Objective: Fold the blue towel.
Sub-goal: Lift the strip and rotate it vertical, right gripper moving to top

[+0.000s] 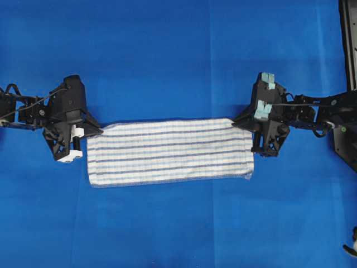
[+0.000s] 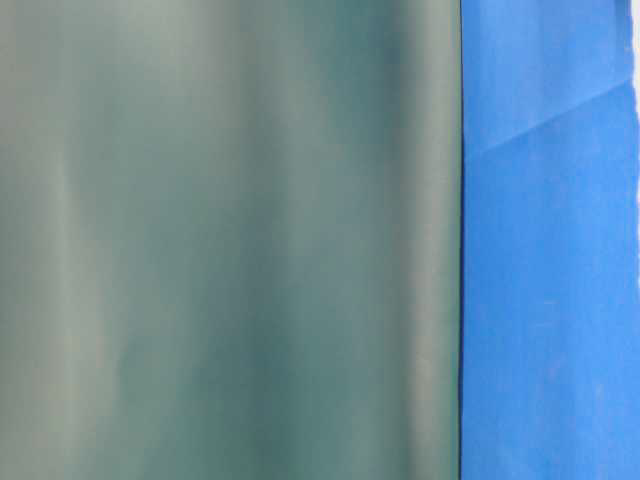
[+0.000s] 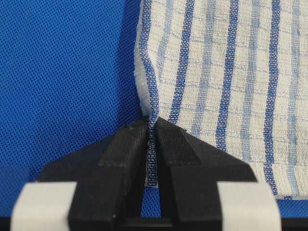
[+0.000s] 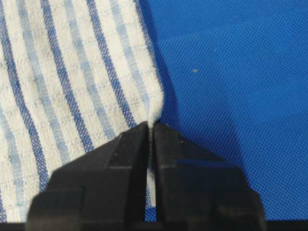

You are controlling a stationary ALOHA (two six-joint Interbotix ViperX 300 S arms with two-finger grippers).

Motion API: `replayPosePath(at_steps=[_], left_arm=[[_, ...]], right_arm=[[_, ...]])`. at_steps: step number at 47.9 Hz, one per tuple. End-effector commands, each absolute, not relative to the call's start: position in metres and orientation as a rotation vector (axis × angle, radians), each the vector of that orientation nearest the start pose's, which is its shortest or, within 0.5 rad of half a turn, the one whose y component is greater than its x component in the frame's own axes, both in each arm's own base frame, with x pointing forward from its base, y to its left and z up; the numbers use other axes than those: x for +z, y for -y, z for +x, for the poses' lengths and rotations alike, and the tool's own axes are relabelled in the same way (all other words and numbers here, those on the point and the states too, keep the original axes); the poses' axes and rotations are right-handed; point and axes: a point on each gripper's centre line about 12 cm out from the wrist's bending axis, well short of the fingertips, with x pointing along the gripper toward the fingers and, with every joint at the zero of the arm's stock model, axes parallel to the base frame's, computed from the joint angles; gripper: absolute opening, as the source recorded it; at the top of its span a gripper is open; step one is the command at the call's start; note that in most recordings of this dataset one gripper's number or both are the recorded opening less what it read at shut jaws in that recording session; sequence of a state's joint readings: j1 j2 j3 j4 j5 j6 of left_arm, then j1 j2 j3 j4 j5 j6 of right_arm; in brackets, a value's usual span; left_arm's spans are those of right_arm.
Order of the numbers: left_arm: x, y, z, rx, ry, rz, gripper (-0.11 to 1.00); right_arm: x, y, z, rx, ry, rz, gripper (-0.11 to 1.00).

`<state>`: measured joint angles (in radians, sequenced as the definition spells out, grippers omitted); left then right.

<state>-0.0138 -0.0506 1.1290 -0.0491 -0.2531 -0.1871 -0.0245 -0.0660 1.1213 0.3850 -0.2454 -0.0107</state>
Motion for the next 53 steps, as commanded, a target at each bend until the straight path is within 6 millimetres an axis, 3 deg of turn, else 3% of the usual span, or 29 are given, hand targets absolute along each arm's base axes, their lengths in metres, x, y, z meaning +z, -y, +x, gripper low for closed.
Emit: replayPosePath(at_steps=[1,10,23,30,39,53], left_arm=[[0.085,0.001,0.271,0.095,-0.794,-0.208,0.02],[0.094,-0.009,0.272,0.126,-0.783,-0.218,0.02],[0.134,-0.016,0.271,0.142,-0.759,-0.229,0.02],[0.141,-0.016,0.266,0.144,-0.739,-0.244,0.02],[0.148,-0.003,0.270,0.109,-0.720,-0.256,0.02],[0.178,0.035,0.296,0.000,-0.624,-0.317,0.02]], right_arm=[[0.087,0.019,0.270,-0.258,-0.774,0.313,0.02],[0.091,0.019,0.272,-0.256,-0.765,0.318,0.02],[0.112,0.017,0.270,-0.234,-0.719,0.333,0.02],[0.124,0.016,0.271,-0.222,-0.689,0.338,0.02],[0.145,0.012,0.271,-0.191,-0.668,0.353,0.02],[0.192,0.014,0.272,-0.147,-0.609,0.358,0.02]])
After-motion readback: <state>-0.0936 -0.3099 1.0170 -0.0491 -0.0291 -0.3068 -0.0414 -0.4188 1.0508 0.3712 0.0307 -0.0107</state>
